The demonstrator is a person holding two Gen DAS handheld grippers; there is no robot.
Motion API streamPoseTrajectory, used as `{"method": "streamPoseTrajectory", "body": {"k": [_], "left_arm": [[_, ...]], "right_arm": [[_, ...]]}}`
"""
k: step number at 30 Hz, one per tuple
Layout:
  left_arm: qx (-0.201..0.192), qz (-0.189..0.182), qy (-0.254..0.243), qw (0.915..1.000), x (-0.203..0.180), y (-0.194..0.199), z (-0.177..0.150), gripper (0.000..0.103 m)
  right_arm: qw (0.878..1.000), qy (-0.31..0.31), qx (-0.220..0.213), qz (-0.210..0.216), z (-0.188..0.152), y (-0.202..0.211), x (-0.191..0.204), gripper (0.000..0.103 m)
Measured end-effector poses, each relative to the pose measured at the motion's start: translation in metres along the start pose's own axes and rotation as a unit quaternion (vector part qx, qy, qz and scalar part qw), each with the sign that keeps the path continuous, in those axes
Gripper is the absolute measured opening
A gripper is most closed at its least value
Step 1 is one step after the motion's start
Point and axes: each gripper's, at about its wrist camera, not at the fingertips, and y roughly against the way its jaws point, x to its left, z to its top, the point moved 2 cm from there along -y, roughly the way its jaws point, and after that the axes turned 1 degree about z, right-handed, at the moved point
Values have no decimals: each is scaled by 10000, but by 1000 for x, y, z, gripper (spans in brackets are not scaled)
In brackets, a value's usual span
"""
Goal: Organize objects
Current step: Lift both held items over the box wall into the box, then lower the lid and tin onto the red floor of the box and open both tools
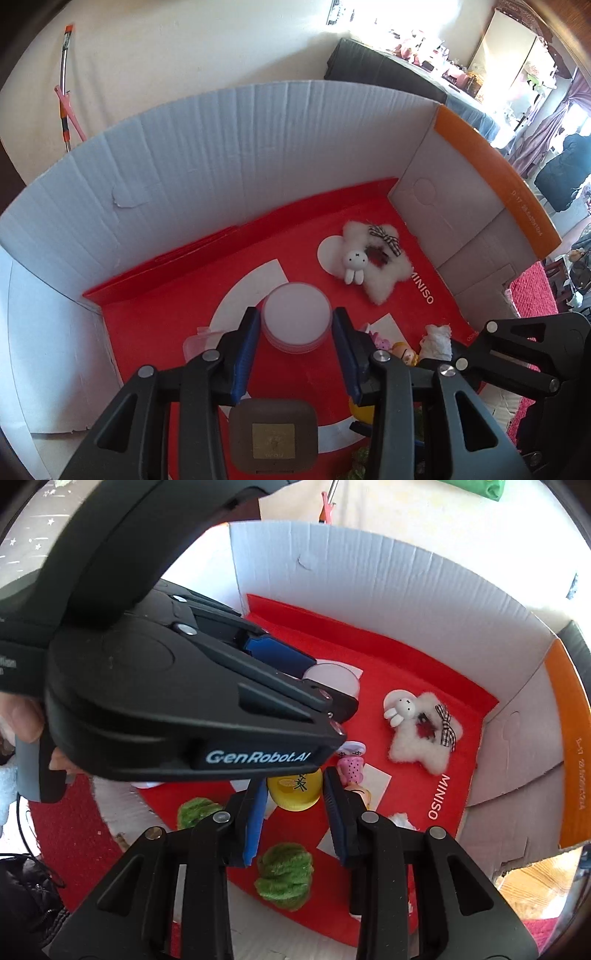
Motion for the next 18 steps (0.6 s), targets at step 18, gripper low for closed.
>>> {"method": "streamPoseTrajectory", "body": {"k": [18], "left_arm": [[111, -93, -9, 9999, 3, -6, -5, 42]], "right_arm": [[9995, -98, 259, 146, -3, -12, -11, 29]]}}
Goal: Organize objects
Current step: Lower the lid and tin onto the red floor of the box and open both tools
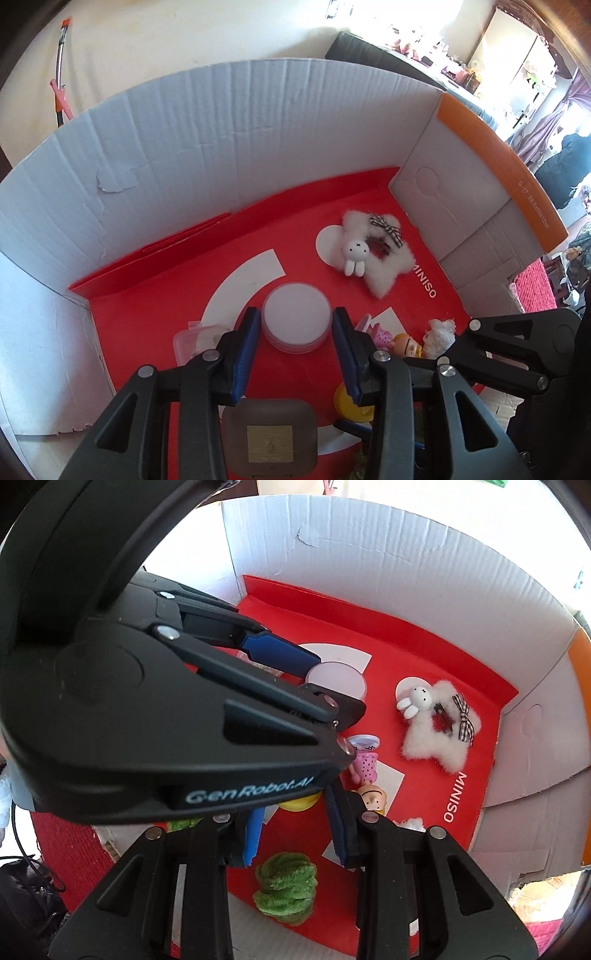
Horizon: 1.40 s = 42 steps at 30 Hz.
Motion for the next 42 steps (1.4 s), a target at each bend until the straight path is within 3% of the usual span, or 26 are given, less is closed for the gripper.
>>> {"method": "streamPoseTrajectory", "body": {"k": [34, 35, 37, 42], "left_arm": [[14, -59, 75, 10000, -1, -3, 1, 43], [13, -60, 83, 9999, -2, -3, 1, 44], [2, -74, 110, 9999, 1, -2, 0, 44], [4, -105, 146, 9998, 6, -1, -1, 44]], "right_arm": [[9999, -118, 23, -71, -12, 10, -23, 31], [9999, -123, 21, -63, -12, 10, -24, 33], [9999, -129, 24, -41, -13, 11, -25, 54], [9999, -76, -36, -97, -15, 16, -29, 55]]}}
